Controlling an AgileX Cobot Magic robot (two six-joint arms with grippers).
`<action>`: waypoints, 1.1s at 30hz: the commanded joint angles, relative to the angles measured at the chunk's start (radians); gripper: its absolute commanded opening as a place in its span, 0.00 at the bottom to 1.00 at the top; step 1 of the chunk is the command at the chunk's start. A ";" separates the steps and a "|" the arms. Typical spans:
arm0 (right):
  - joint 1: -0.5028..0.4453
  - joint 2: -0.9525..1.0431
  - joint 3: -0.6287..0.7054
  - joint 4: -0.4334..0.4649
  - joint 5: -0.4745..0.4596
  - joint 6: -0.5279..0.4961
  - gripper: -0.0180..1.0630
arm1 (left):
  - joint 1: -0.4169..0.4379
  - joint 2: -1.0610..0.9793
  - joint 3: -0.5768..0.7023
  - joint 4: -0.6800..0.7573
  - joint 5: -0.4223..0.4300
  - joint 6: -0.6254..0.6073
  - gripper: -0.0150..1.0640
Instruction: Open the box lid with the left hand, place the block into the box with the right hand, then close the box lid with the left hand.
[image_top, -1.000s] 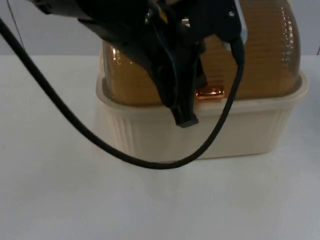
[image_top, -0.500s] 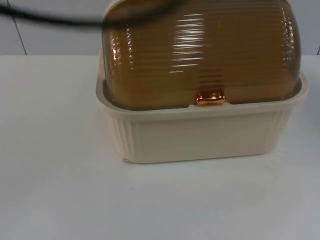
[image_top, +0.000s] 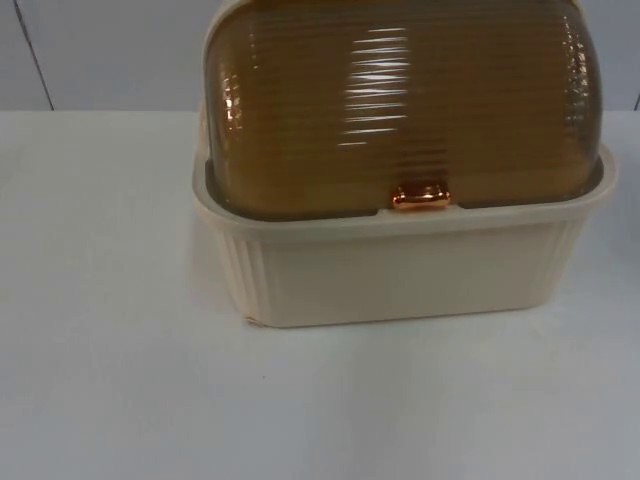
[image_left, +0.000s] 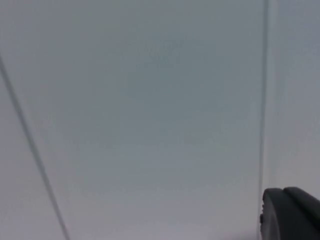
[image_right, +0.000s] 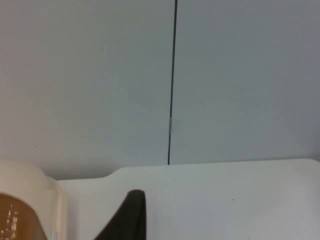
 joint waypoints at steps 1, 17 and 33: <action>0.005 -0.007 -0.005 0.000 -0.001 0.006 0.99 | 0.030 -0.008 -0.002 -0.017 0.023 -0.013 0.01; 0.005 -0.007 -0.005 0.002 0.015 0.008 0.99 | 0.125 0.099 -0.002 -0.063 0.113 -0.015 0.27; 0.005 -0.007 -0.005 0.002 0.022 0.012 0.99 | 0.125 0.097 -0.002 -0.068 0.091 -0.021 0.99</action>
